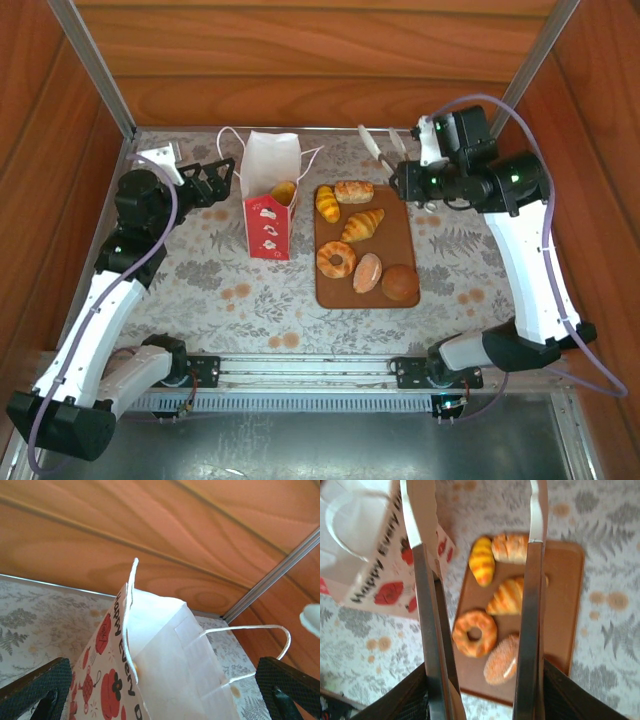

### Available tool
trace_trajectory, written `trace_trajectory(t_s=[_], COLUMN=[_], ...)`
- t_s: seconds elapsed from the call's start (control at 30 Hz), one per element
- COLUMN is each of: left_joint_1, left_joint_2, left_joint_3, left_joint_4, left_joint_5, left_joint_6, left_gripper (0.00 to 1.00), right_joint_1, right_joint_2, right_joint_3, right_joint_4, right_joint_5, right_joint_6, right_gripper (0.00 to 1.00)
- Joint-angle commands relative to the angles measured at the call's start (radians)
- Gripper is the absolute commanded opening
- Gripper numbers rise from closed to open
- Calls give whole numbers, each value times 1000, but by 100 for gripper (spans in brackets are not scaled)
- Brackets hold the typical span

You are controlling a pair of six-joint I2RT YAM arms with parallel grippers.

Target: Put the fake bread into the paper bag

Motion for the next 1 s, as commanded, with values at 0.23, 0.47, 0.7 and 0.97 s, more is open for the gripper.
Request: trace_trajectory(t_s=[0.23, 0.47, 0.7, 0.97], left_joint_1=[7, 5, 5, 6], left_joint_2=[-26, 2, -24, -31], left_joint_3=[-67, -71, -93, -97], left_joint_4=[82, 97, 97, 96], left_joint_5=[-49, 83, 65, 54], left_joint_6=[44, 56, 63, 72], left_gripper=[100, 100, 100, 100], right_joint_1=[-6, -12, -18, -27], right_joint_2=[-142, -181, -172, -155], right_joint_3=[-338, -568, -676, -720], right_joint_4=[-102, -62, -21, 3], right_joint_5=[-135, -236, -280, -275], right_joint_6=[138, 179, 194, 197], right_gripper=[53, 55, 55, 55])
